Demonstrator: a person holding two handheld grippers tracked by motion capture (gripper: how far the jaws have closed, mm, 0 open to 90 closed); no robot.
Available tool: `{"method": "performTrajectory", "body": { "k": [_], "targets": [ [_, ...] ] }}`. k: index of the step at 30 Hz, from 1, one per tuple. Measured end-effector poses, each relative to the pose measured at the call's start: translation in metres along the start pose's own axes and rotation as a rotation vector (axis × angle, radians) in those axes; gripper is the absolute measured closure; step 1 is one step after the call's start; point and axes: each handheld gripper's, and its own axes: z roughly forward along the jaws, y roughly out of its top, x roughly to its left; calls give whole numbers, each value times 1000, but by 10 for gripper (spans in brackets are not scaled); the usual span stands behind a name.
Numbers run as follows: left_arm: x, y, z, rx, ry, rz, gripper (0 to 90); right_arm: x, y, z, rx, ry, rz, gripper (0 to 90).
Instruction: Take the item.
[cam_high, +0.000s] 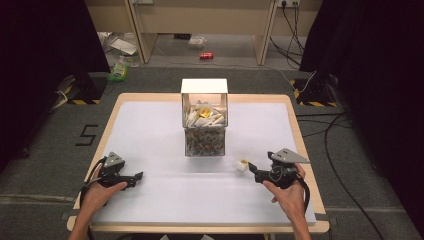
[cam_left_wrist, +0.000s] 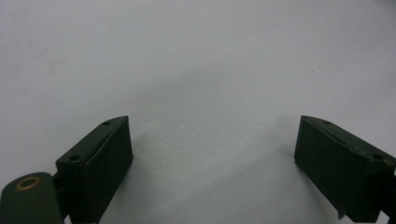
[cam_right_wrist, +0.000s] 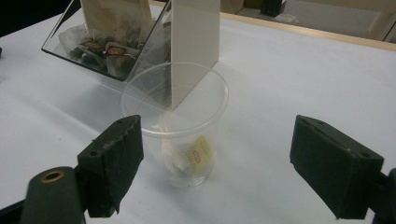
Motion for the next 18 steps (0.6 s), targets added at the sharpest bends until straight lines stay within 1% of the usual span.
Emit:
{"method": "performTrajectory", "body": {
  "k": [18],
  "targets": [
    [0, 0, 0, 0, 0, 0, 108, -2, -13, -5, 16, 0, 16, 189]
  ]
}}
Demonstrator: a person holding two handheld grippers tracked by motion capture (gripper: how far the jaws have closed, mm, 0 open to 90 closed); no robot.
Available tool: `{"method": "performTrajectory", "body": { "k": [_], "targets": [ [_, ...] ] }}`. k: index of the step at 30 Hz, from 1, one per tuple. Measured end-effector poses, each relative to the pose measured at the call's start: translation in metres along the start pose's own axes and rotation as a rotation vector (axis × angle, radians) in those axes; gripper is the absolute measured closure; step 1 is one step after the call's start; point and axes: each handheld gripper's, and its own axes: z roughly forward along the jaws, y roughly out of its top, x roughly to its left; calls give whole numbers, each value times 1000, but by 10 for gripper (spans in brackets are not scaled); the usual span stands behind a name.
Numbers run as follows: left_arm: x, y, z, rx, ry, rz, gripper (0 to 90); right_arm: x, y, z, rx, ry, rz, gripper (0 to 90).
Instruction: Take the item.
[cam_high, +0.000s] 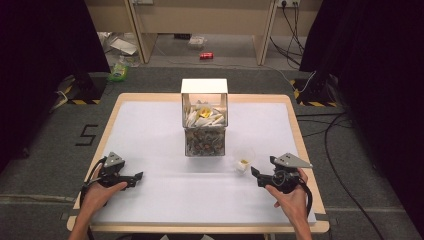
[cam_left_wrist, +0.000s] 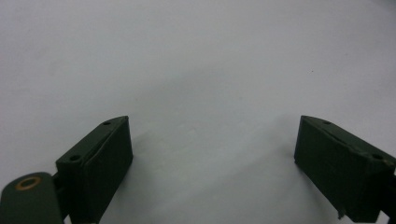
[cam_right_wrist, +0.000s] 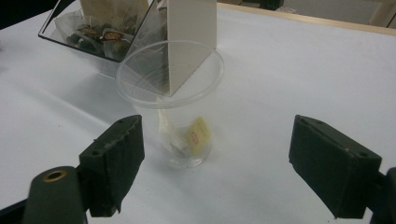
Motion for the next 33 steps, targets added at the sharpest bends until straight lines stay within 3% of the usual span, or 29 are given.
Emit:
{"method": "performTrajectory", "body": {
  "k": [19, 33],
  "targets": [
    [0, 0, 0, 0, 0, 1, 108, 3, -14, -1, 18, 21, 17, 189],
    [0, 0, 0, 1, 1, 1, 107, 5, -30, 0, 66, 21, 22, 188]
  ]
}}
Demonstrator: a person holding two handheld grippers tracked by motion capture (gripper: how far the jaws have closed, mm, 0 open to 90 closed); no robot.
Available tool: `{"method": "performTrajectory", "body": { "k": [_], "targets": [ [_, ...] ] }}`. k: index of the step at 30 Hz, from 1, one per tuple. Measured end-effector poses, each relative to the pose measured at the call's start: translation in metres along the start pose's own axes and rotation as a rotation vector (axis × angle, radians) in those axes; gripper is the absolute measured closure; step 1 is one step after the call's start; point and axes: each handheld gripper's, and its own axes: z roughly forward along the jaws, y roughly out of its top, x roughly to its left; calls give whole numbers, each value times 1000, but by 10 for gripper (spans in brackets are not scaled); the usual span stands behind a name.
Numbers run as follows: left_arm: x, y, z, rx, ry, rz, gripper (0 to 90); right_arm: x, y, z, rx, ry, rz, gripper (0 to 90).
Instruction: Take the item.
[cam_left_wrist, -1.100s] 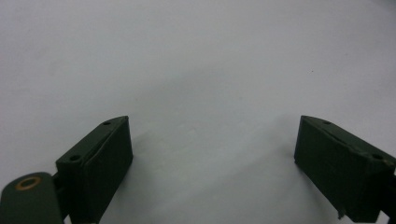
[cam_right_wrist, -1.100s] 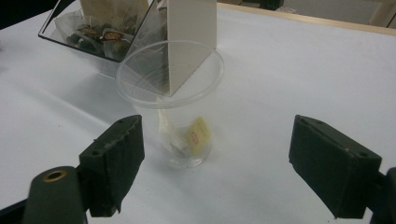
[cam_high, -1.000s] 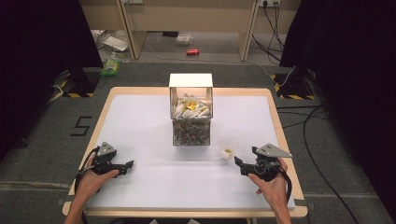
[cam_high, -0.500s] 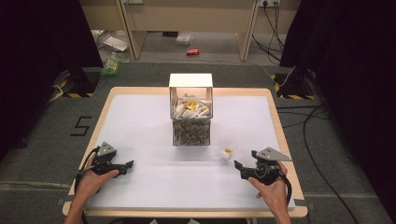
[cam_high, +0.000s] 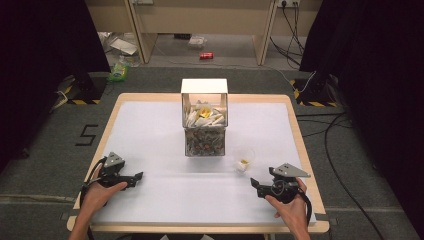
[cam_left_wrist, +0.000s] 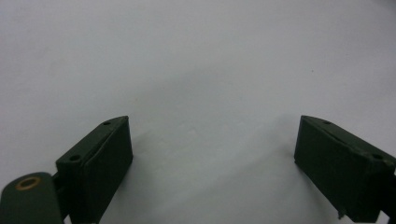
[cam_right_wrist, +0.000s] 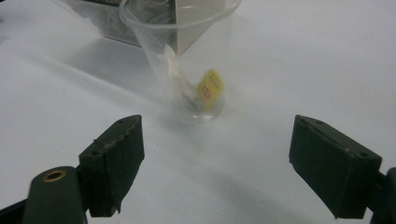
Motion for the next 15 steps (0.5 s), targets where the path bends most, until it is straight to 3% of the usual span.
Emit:
{"method": "performTrajectory", "body": {
  "k": [15],
  "targets": [
    [0, 0, 0, 0, 0, 0, 107, 7, -17, -2, 45, 3, -4, 185]
  ]
}}
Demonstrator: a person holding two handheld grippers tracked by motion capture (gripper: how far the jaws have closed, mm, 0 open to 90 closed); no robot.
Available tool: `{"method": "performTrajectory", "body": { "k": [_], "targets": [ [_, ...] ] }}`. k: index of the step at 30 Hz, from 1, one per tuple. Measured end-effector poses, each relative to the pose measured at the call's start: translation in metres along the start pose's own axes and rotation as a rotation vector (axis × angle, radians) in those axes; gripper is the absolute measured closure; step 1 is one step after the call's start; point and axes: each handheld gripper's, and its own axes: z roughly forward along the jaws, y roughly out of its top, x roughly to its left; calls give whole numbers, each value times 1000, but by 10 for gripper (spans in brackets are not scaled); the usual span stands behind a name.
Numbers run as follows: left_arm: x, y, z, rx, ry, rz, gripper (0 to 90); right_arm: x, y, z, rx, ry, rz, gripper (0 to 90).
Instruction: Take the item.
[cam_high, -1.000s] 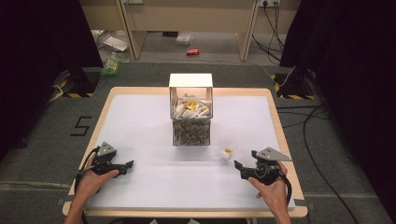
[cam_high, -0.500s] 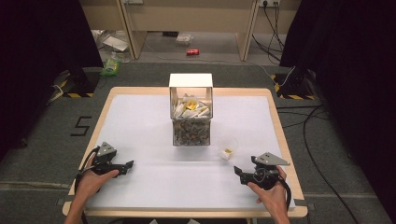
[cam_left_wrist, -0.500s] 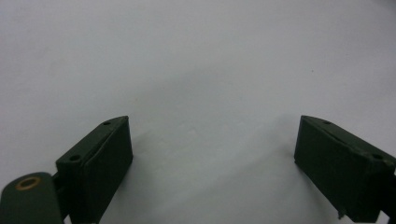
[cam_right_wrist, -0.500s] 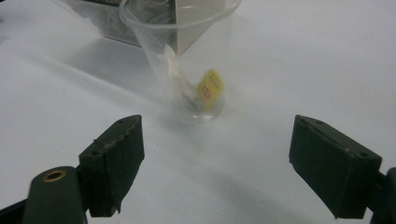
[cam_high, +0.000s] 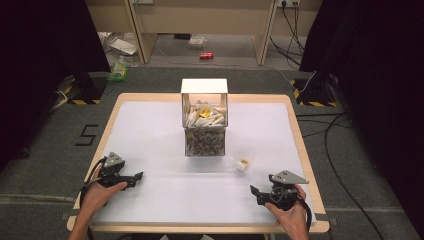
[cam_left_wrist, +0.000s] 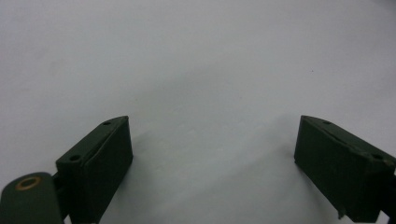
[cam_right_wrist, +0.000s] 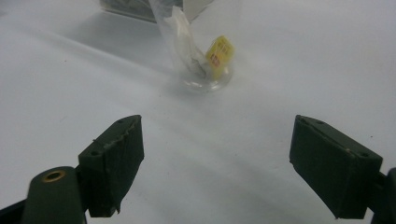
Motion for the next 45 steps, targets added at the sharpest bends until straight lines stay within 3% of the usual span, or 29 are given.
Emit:
{"method": "performTrajectory", "body": {
  "k": [29, 37, 45],
  "targets": [
    [0, 0, 0, 1, 0, 2, 107, 7, -25, -11, 55, -17, 1, 165],
    [0, 0, 0, 1, 0, 2, 107, 10, -31, -13, 80, -44, -36, 166],
    [0, 0, 0, 0, 1, 2, 107, 13, -35, -16, 96, -47, -43, 167]
  ]
}}
